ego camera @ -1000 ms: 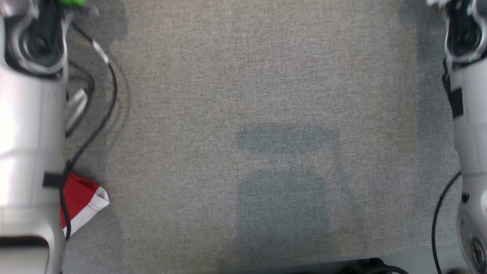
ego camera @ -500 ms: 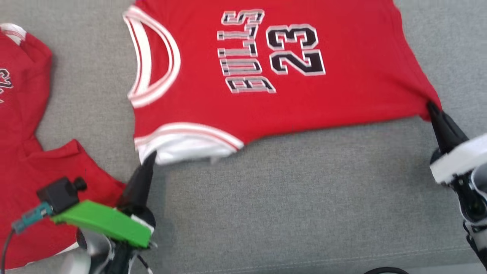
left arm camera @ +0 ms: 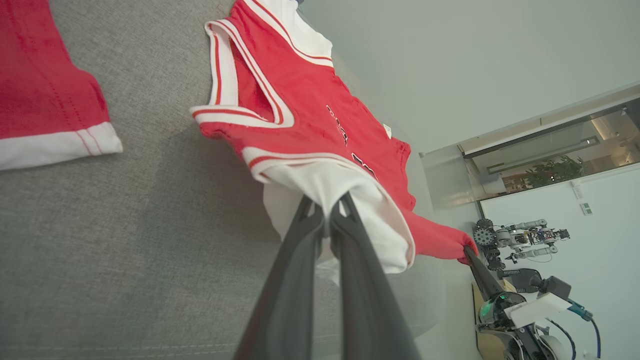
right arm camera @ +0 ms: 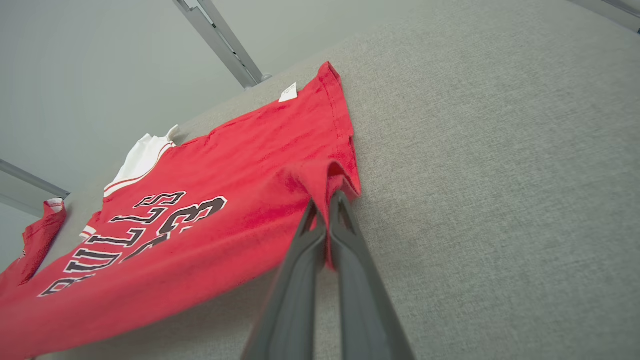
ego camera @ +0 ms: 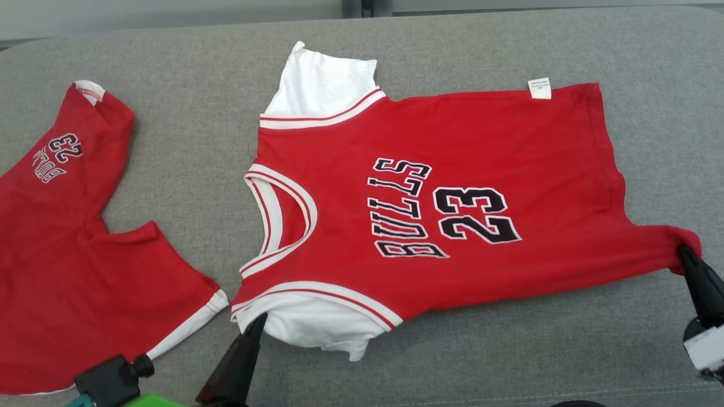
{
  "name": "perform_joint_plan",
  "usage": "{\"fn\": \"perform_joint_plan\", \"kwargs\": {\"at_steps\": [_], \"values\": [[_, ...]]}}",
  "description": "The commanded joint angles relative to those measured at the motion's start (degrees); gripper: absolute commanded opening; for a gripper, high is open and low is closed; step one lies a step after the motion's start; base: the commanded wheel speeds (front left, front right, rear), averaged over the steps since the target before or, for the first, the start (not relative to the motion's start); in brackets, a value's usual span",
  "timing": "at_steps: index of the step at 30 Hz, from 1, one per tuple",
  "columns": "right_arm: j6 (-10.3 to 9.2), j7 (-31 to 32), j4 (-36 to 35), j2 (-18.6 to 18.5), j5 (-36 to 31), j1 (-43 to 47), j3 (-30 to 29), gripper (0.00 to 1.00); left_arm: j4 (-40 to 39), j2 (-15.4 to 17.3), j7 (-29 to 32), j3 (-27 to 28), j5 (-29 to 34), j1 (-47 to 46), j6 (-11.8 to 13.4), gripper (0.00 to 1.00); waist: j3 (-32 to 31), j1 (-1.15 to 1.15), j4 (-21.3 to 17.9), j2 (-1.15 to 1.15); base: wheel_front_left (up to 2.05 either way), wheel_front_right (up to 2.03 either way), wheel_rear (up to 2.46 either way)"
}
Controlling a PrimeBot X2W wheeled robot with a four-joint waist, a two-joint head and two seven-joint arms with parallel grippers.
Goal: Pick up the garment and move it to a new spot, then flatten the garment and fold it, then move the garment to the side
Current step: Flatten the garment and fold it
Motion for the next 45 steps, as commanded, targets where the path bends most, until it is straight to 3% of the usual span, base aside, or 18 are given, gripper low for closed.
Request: {"fn": "perform_joint_plan", "kwargs": {"at_steps": [1, 9, 23, 29, 37, 38, 39, 40, 41, 42, 45], "values": [[-0.09, 1.39, 0.77, 1.26, -0.40, -3.02, 0.46, 0.00, 0.36, 0.81, 0.73, 0.38, 0.76, -2.56, 0.52, 0.00, 3.60, 0.01, -1.24, 0.00, 0.00, 0.00, 0.00], [-0.07, 5.18, 8.89, 3.31, -6.00, -14.31, 5.51, 0.00, 3.70, 1.77, 5.64, 0.67, 0.30, -12.33, 1.90, 0.00, 7.65, 0.01, -1.67, 0.00, 0.00, 0.00, 0.00], [-0.07, 13.02, 9.37, -0.69, -6.79, -20.37, 9.27, 0.00, 14.03, 1.85, 12.16, 0.37, -1.18, -26.92, 2.15, 0.00, 4.98, 0.01, -2.87, 0.00, 0.00, 0.00, 0.00], [-0.07, 15.69, 10.87, -1.42, -8.44, -22.93, 9.60, 0.00, 19.46, 0.62, 13.94, -0.80, -1.12, -32.47, 2.17, 0.00, 4.84, 0.01, -2.33, 0.00, 0.00, 0.00, 0.00], [-0.07, 17.42, 16.38, -0.36, -12.67, -27.52, 10.25, 0.00, 33.72, -3.05, 16.74, -1.70, -3.06, -42.04, 2.32, 0.00, 5.25, 0.01, -0.98, 0.00, 0.00, 0.00, 0.00], [-0.07, 17.07, 16.77, -0.03, -13.20, -28.02, 10.60, 0.18, 35.67, -3.75, 16.84, -1.78, -3.32, -43.03, 2.23, 0.00, 5.27, 0.01, -0.89, 0.00, 0.00, 0.00, 0.00], [-0.07, 16.58, 17.04, 0.24, -13.53, -28.44, 10.83, 0.64, 37.48, -4.31, 16.97, -1.95, -3.15, -43.92, 1.98, 0.09, 5.30, 0.01, -0.82, 0.00, 0.00, 0.00, 0.00], [-0.07, 16.21, 17.60, 0.52, -13.62, -28.59, 10.72, 1.00, 39.33, -4.73, 16.97, -2.23, -2.98, -44.77, 1.54, 0.33, 5.27, 0.01, -0.75, 0.00, 0.00, 0.00, 0.00], [-0.07, 15.53, 17.75, 0.66, -14.02, -28.80, 10.55, 1.00, 40.93, -5.02, 16.77, -2.51, -2.74, -45.48, 1.06, 0.91, 5.19, 0.01, -0.68, 0.00, 0.00, 0.00, 0.00], [-0.07, 14.84, 17.63, 0.65, -14.30, -28.85, 10.58, 1.00, 42.25, -5.05, 16.44, -2.83, -2.04, -46.13, 0.60, 1.00, 5.09, 0.01, -0.68, 0.00, 0.00, 0.00, 0.00], [-0.07, 13.13, 15.66, 0.02, -14.86, -27.38, 11.14, 1.00, 43.96, -4.52, 14.66, -3.08, -1.04, -46.79, -1.12, 1.00, 4.79, 0.01, -1.13, 0.00, 0.00, 0.00, 0.00]]}}
